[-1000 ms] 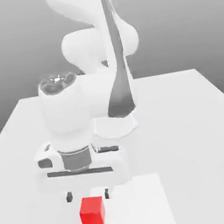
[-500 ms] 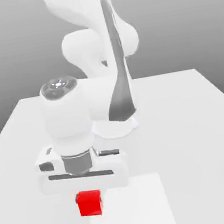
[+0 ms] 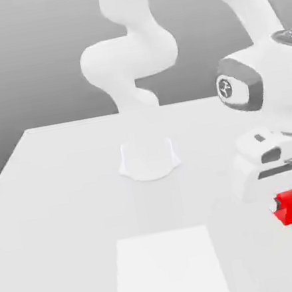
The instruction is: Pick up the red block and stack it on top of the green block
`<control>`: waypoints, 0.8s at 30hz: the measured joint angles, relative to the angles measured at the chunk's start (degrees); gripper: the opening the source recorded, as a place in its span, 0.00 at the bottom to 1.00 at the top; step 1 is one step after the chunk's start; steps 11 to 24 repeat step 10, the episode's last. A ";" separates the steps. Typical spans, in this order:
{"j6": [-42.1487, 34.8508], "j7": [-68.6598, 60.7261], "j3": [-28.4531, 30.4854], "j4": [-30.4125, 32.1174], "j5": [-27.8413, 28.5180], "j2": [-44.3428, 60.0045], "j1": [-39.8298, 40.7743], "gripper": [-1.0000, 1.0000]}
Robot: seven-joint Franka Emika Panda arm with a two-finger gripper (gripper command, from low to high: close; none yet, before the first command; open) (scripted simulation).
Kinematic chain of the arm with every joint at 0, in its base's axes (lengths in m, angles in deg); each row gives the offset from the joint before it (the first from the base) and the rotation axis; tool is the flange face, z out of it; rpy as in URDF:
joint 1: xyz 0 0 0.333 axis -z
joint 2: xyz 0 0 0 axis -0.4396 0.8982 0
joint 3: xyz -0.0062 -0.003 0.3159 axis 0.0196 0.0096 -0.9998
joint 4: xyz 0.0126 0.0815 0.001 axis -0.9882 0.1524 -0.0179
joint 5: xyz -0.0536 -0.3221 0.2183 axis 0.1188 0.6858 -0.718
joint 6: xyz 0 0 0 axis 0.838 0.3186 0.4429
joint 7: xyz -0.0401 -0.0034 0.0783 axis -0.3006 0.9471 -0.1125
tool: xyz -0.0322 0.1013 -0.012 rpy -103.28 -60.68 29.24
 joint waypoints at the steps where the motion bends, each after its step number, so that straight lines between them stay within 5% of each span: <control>1: -0.40 2.03 -1.24 -0.53 0.38 0.08 -1.77 0.00; 6: 6.52 7.70 0.56 -1.54 5.91 8.27 -5.57 0.00; 7: 7.54 8.24 0.98 -1.61 6.63 9.42 -5.92 1.00; 24: 7.54 8.24 0.98 -1.61 6.63 9.42 -5.92 1.00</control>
